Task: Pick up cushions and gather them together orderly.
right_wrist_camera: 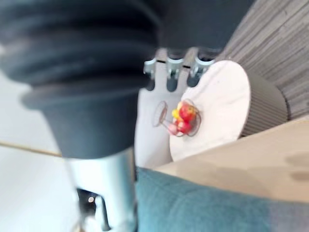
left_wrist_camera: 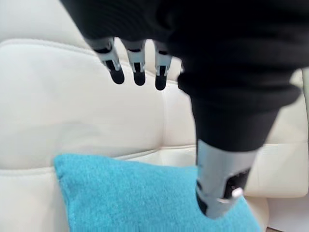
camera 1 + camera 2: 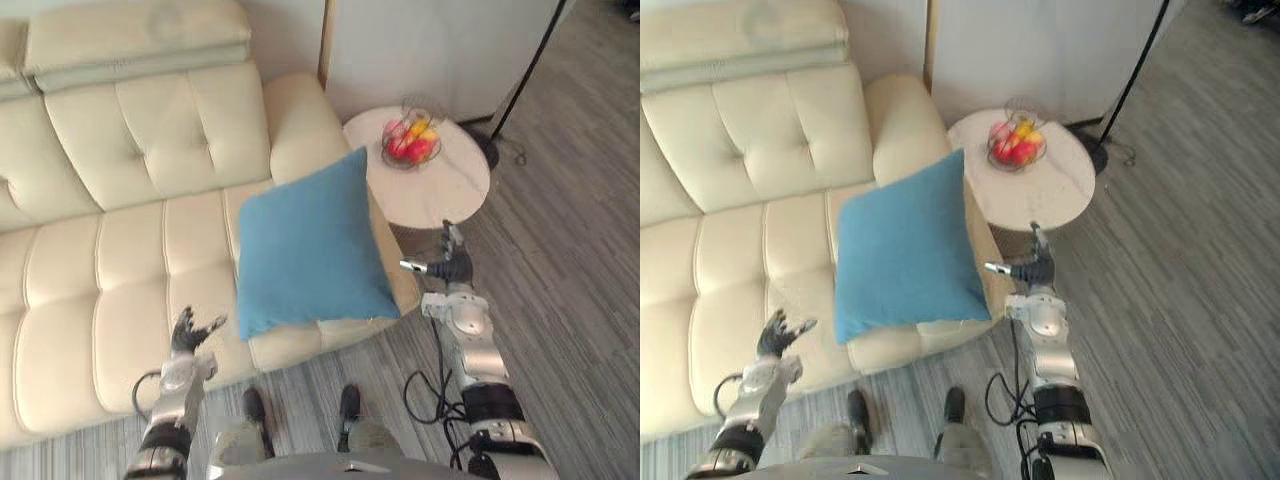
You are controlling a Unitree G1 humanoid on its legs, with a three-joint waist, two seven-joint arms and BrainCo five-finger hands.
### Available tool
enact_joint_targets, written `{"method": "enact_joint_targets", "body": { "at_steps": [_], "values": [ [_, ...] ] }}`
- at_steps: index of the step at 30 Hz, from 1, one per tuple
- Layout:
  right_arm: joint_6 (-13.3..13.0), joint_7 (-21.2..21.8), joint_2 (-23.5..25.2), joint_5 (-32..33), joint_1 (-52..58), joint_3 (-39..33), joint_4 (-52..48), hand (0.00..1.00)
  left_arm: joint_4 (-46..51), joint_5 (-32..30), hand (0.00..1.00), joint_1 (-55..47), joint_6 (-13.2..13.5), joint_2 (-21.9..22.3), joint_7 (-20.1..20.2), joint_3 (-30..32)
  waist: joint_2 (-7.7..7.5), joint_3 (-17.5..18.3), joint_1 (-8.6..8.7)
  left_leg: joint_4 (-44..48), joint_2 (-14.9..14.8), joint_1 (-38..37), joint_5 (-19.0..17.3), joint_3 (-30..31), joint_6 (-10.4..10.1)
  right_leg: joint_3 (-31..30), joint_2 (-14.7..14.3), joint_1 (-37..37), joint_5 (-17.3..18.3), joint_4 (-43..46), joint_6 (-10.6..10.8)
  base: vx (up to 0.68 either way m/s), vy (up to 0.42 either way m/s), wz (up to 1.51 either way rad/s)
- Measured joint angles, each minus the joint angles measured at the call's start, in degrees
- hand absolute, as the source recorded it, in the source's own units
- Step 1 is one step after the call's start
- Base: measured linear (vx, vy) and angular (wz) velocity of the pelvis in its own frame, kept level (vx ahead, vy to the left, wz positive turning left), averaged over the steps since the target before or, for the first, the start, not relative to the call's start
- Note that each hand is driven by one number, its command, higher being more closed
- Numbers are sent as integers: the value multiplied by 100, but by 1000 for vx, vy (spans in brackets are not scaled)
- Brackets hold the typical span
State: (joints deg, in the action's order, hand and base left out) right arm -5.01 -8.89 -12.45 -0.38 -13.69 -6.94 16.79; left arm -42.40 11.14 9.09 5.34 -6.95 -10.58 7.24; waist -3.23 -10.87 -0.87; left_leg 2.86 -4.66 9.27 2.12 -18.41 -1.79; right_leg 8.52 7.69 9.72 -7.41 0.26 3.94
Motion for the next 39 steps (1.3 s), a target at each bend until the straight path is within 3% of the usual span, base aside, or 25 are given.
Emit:
{"method": "enact_joint_targets", "body": {
  "at_steps": [5,8,12,18,19,20,30,39],
  "values": [
    [27,-177,-60,4,-710,242,461,0,-321,1,0,906,20,-103,-127,-275,14,-405,22,1237,-254,1303,-425,205,17,24,-52,690,-85,96,12,-166,14,9],
    [52,-303,-260,17,-1364,399,899,0,-679,2,0,1708,18,-333,-180,-462,40,-800,22,1625,-389,1834,-445,312,32,122,-122,1055,-133,221,-45,-189,-13,7],
    [148,-438,-529,24,-2308,710,955,0,-902,1,0,2842,8,-807,-234,-788,42,-1239,74,1696,-394,2404,-239,404,110,161,-129,1575,-262,277,-136,-173,-18,5],
    [144,-492,-801,26,-3233,1162,868,0,-1127,-1,0,4230,6,-1188,-280,-1371,-30,-1415,130,1428,-368,3082,157,421,142,183,-130,2342,-513,238,-136,-74,-27,2],
    [139,-505,-823,44,-3320,1237,795,100,-1124,-1,0,4380,6,-1190,-278,-1468,-35,-1420,140,1385,-382,3205,206,424,132,191,-136,2477,-528,242,-156,-38,-29,-3],
    [139,-504,-841,54,-3338,1263,726,100,-1120,-1,100,4447,6,-1190,-277,-1503,-37,-1424,140,1381,-395,3269,218,423,122,193,-146,2550,-529,246,-161,-52,-52,-6],
    [23,-508,-930,596,-3381,1348,-245,100,-630,466,100,4870,5,-1399,-291,-1650,-41,-1429,80,1048,-524,3562,479,410,19,296,-274,3000,-558,313,-236,1,-48,-1],
    [-42,-550,-832,897,-3379,1335,-476,100,-188,1014,100,4999,7,-1442,-375,-1631,-41,-1429,62,893,-523,3450,625,315,41,254,-280,3039,-531,431,-268,5,-10,-1]
  ]
}}
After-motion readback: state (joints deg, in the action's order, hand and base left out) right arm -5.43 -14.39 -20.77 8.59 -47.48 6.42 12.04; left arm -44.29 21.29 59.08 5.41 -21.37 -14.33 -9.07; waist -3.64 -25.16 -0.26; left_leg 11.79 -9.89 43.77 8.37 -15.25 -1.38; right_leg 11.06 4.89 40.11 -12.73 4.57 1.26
